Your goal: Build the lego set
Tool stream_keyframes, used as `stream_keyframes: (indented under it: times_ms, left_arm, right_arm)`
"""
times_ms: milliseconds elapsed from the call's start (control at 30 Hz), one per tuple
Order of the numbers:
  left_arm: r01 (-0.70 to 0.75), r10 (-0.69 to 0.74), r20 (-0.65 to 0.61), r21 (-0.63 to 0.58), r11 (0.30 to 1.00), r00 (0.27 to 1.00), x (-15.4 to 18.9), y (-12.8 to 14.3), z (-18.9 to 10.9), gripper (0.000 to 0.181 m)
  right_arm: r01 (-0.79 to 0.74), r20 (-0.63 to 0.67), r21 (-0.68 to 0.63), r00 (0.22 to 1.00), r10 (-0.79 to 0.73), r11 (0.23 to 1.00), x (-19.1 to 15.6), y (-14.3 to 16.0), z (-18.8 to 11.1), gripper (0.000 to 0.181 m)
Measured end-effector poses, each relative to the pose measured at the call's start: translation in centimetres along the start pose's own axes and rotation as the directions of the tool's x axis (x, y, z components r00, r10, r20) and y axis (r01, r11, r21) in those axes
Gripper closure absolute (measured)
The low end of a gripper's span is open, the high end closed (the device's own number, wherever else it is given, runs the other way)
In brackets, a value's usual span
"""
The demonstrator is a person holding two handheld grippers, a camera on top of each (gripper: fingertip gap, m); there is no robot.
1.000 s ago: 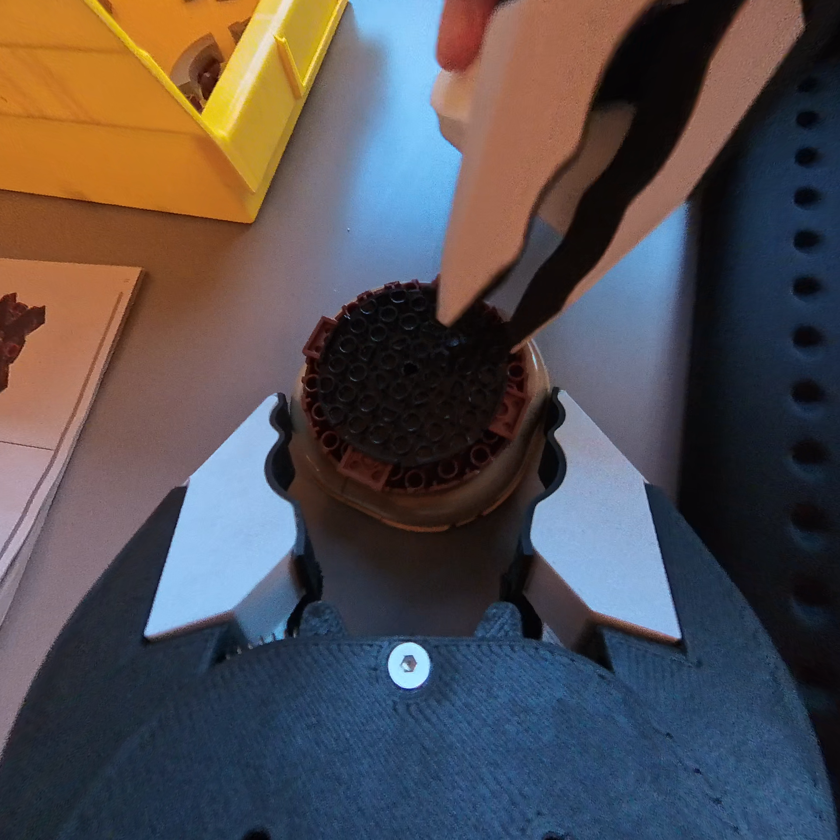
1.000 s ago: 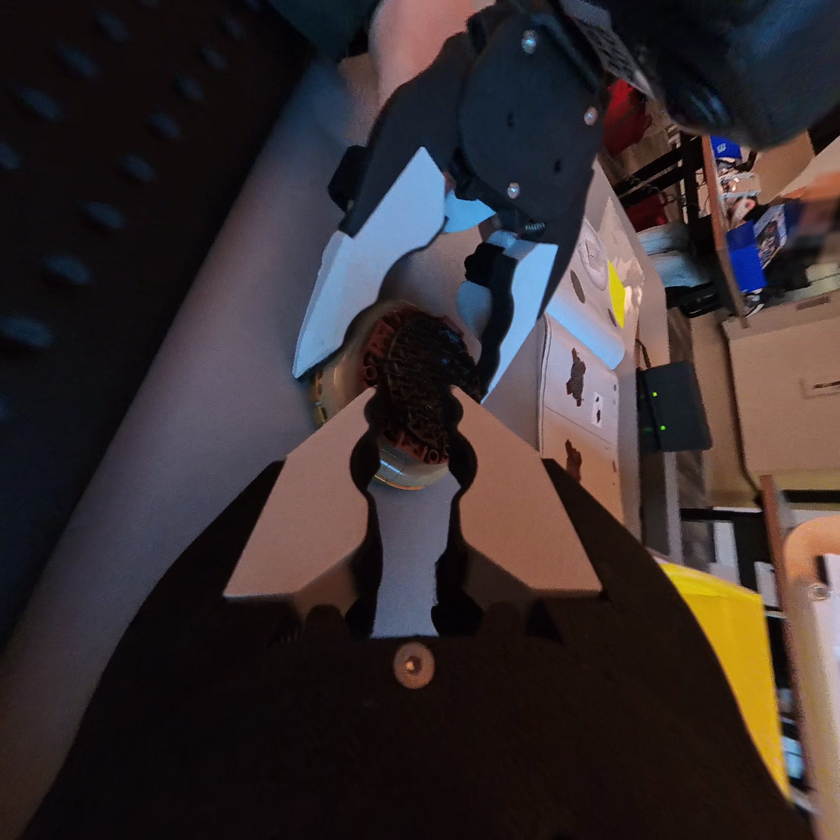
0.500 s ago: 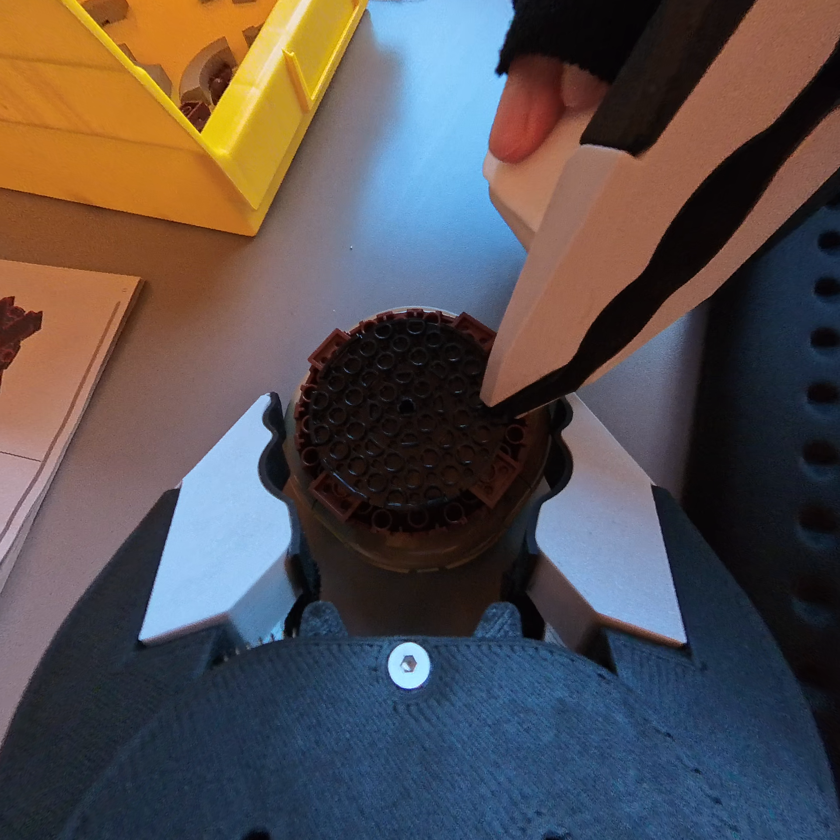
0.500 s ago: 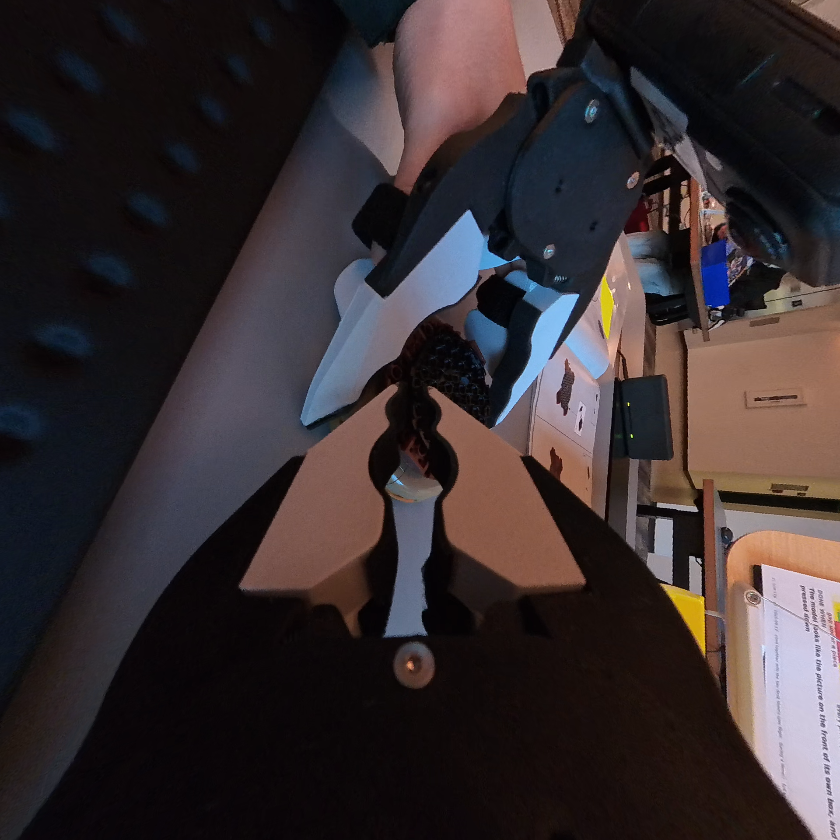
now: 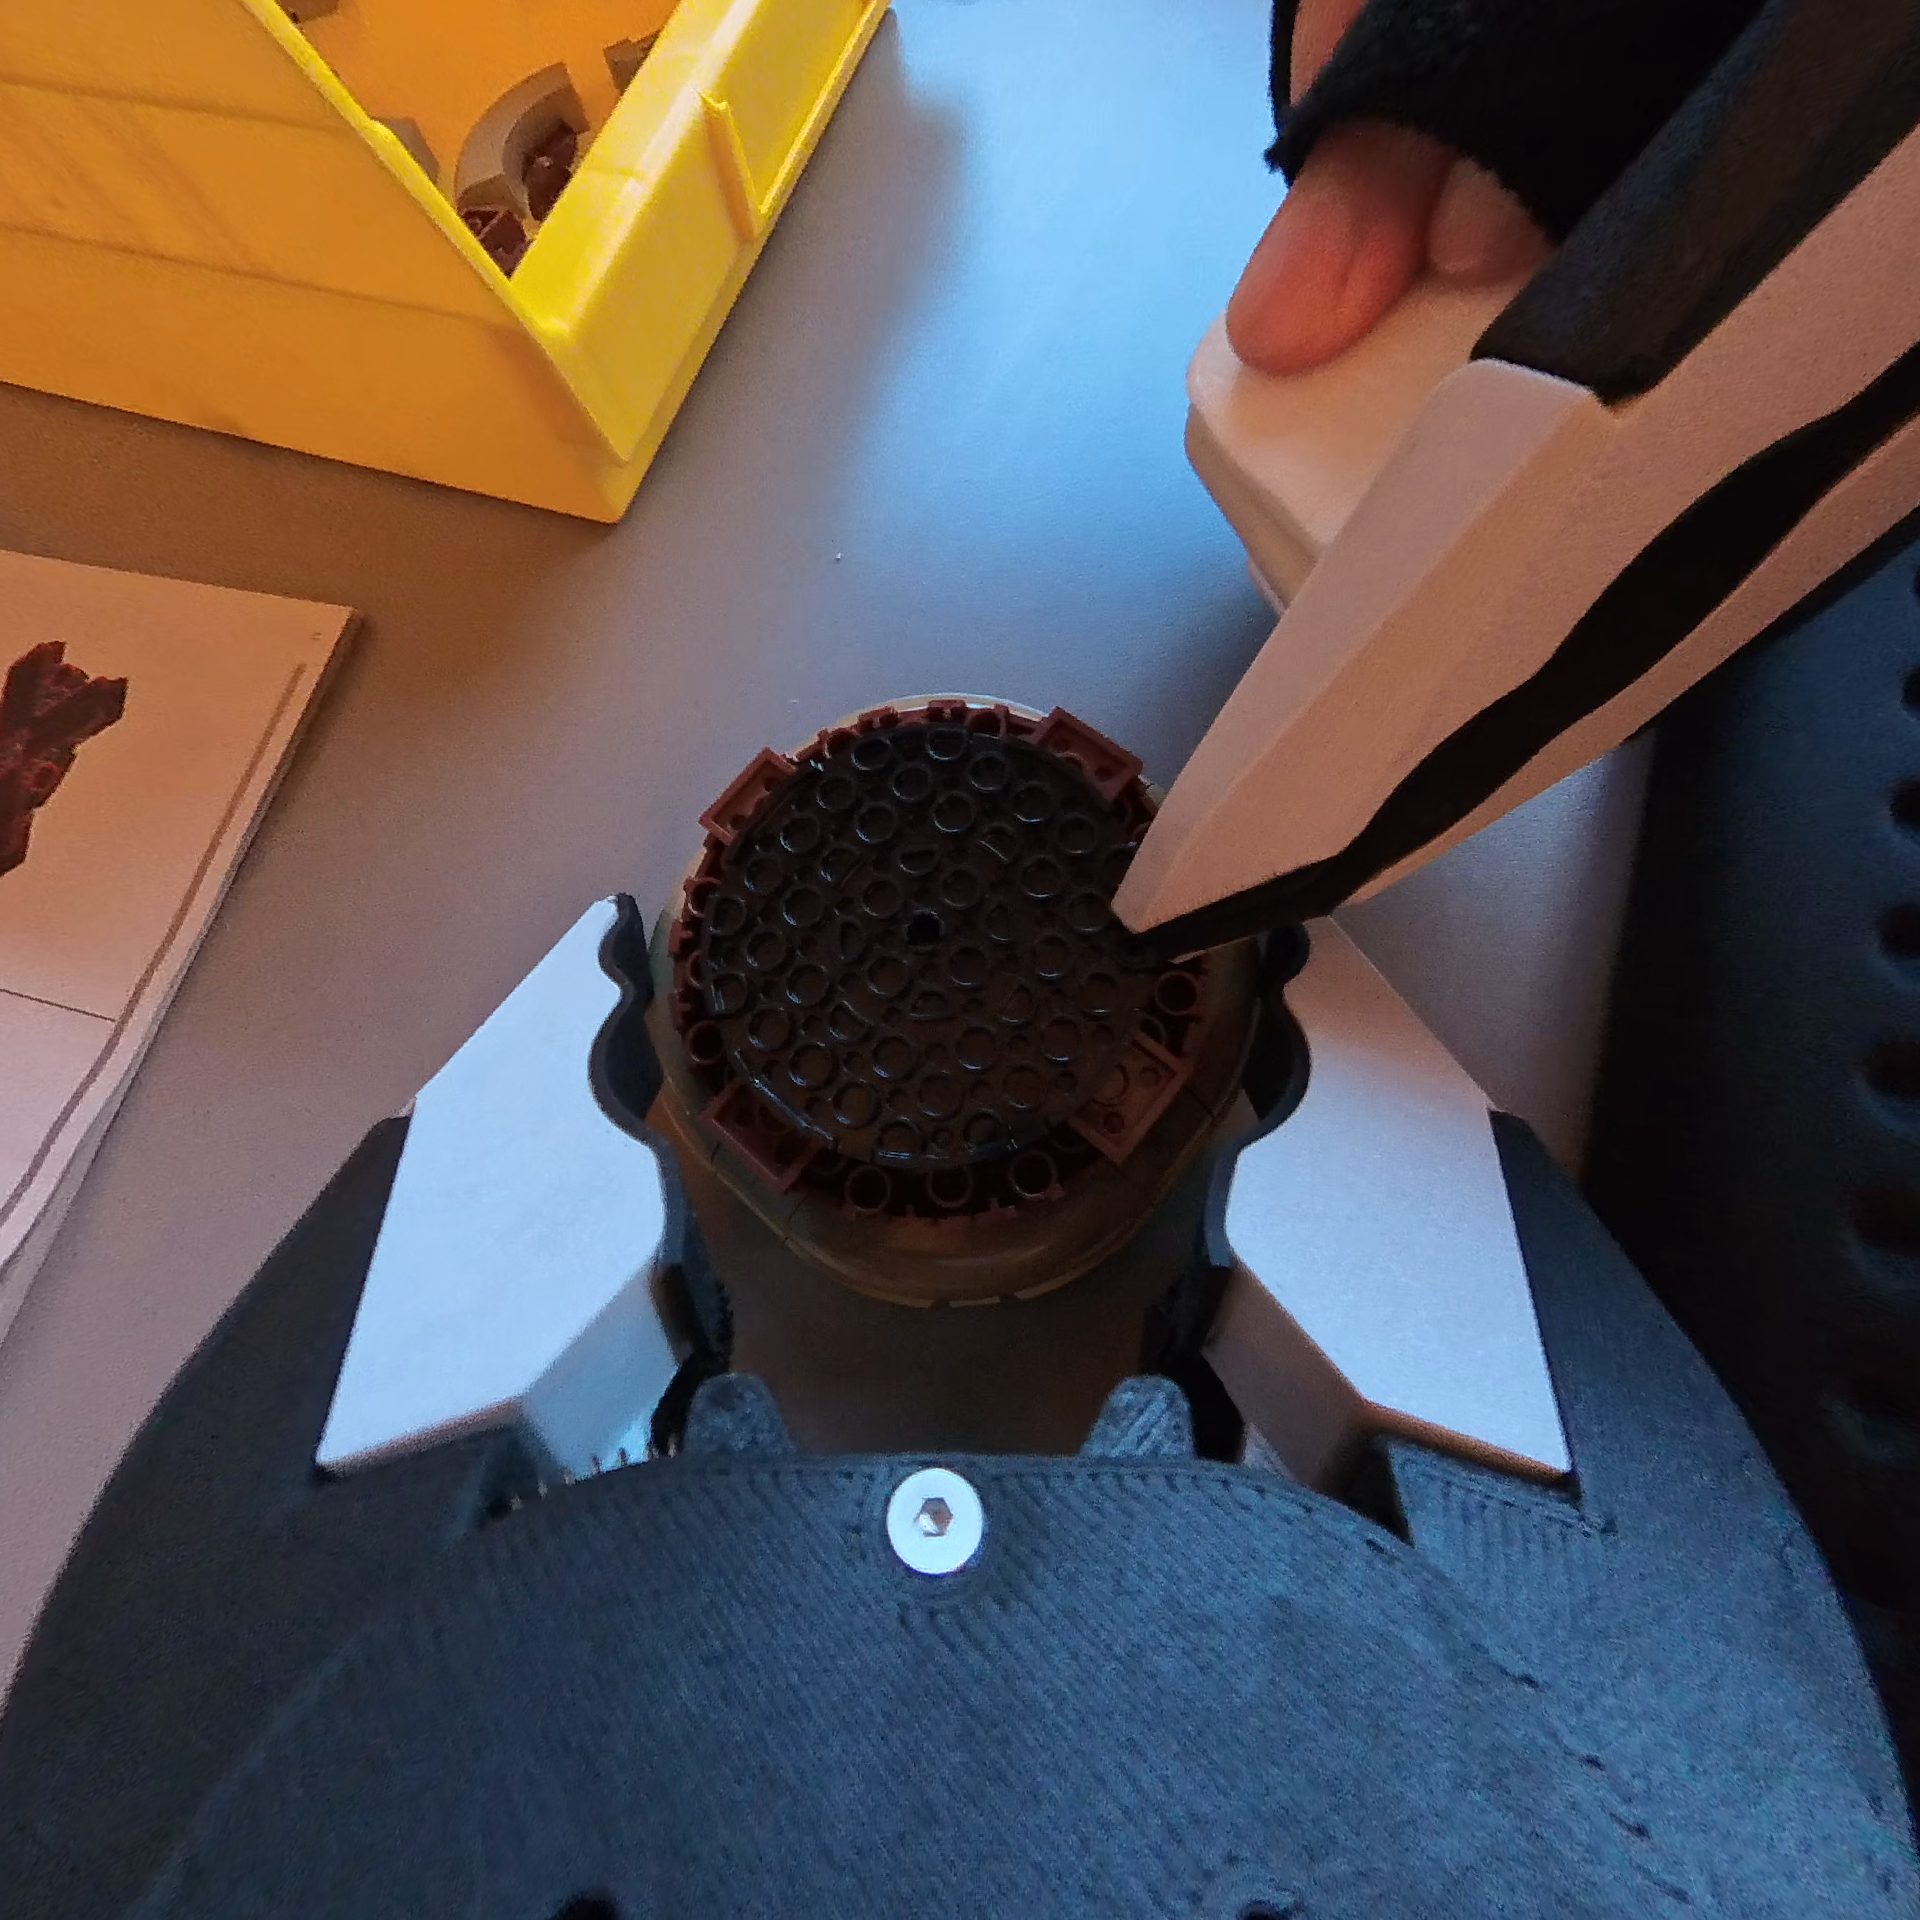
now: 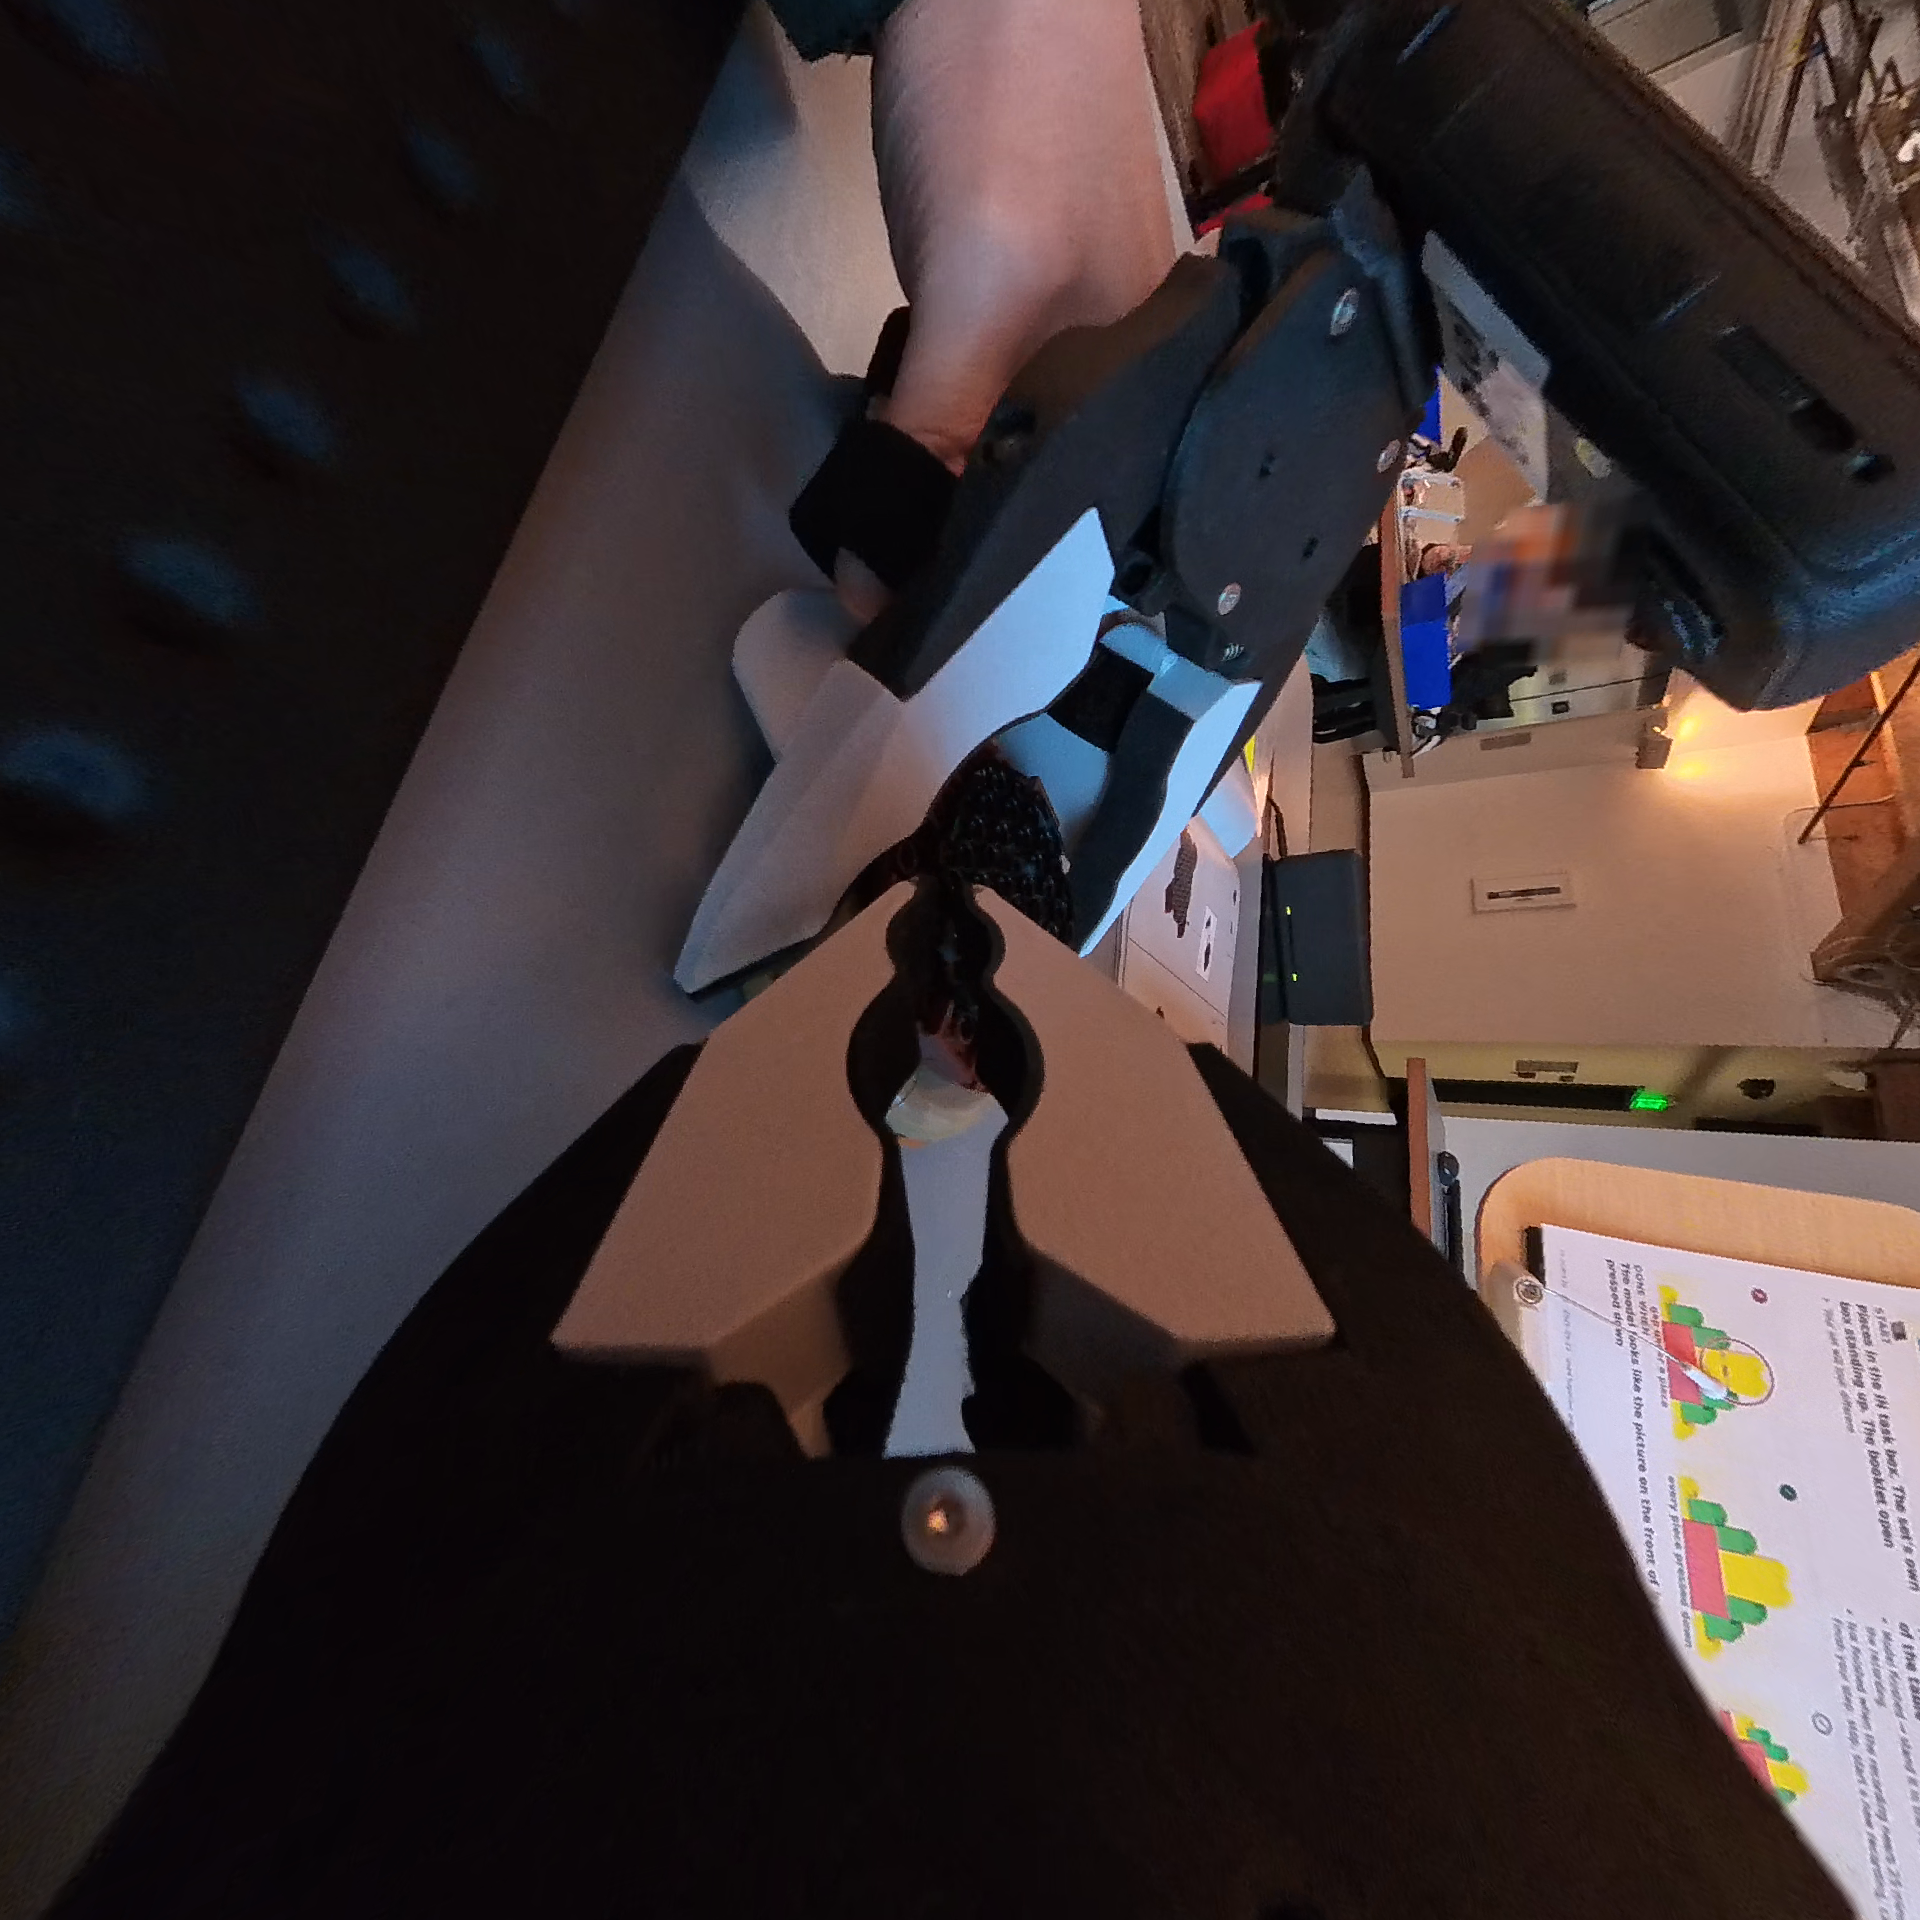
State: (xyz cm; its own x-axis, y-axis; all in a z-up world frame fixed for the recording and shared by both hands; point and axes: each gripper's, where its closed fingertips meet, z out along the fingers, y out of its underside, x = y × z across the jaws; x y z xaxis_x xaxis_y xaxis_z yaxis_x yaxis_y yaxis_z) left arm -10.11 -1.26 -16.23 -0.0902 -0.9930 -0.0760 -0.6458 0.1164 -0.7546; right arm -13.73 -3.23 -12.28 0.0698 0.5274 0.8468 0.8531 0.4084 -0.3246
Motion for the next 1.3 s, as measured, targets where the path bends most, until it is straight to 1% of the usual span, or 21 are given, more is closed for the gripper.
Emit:
stream_keyframes:
  times_ms: [33,233,333,467,533,600,633,733,867,933,967,1033,1200,1300]
  left_arm:
    - [0.001,-0.001,0.001,0.0,1.0,1.0,0.0,0.0,0.0,0.064]
    - [0.0,0.0,0.001,0.0,1.0,1.0,0.0,0.0,0.0,0.064]
    - [0.0,0.0,0.002,0.0,1.0,1.0,0.0,0.0,0.0,0.064]
    - [0.001,-0.001,0.002,0.0,1.0,1.0,0.0,0.0,0.0,0.064]
    - [0.004,-0.004,0.004,-0.001,1.0,1.0,-0.1,0.0,0.0,0.064]
    - [0.005,-0.005,0.006,-0.001,1.0,1.0,-0.1,0.0,0.0,0.064]
    - [0.006,-0.006,0.006,-0.001,1.0,1.0,-0.1,0.0,0.0,0.064]
    - [0.006,-0.006,0.005,-0.001,1.0,1.0,-0.1,0.0,0.0,0.064]
    - [0.013,-0.013,0.005,-0.005,1.0,1.0,-0.2,0.1,-0.1,0.063]
    - [0.022,-0.022,0.018,-0.012,1.0,1.0,-0.5,0.4,-0.4,0.059]
    - [0.023,-0.022,0.021,-0.006,1.0,1.0,-0.7,0.6,-0.7,0.06]
    - [0.069,-0.068,-0.021,0.026,0.997,0.997,-0.7,0.6,-1.4,0.062]
    - [0.23,-0.209,-0.145,0.146,0.962,0.967,-1.3,-0.7,-3.0,0.083]
    - [0.214,-0.189,-0.149,0.172,0.962,0.971,-1.3,-1.1,-3.3,0.09]
  right_arm:
    - [-0.004,-0.001,0.002,1.0,0.004,1.0,0.0,0.0,0.0,0.181]
    - [0.001,0.003,0.032,1.0,-0.001,0.999,0.0,0.0,0.0,0.179]
    - [-0.03,0.028,0.046,0.999,0.029,0.998,-0.2,0.0,0.1,0.179]
    - [-0.069,0.025,0.031,0.997,0.068,0.997,-0.2,-0.1,0.2,0.18]
    - [-0.141,0.044,0.037,0.989,0.14,0.989,-0.1,-0.1,0.3,0.18]
    - [-0.264,0.1,0.05,0.961,0.258,0.963,-0.1,-0.1,0.4,0.179]
    - [-0.3,0.119,0.051,0.949,0.292,0.953,-0.1,-0.1,0.4,0.179]
    - [-0.309,0.121,0.056,0.946,0.3,0.95,-0.1,-0.1,0.4,0.179]
    - [-0.281,0.113,0.067,0.956,0.272,0.958,0.0,-0.2,0.4,0.179]
    - [-0.288,0.111,0.058,0.953,0.281,0.956,0.2,0.0,0.6,0.18]
    - [-0.29,0.119,0.049,0.952,0.283,0.956,0.1,0.3,0.7,0.18]
    - [-0.297,0.126,0.065,0.949,0.287,0.953,0.2,0.6,0.7,0.181]
    - [-0.289,0.135,0.083,0.951,0.277,0.954,0.2,0.6,0.7,0.18]
    - [-0.283,0.134,0.089,0.953,0.271,0.955,0.2,0.6,0.6,0.18]
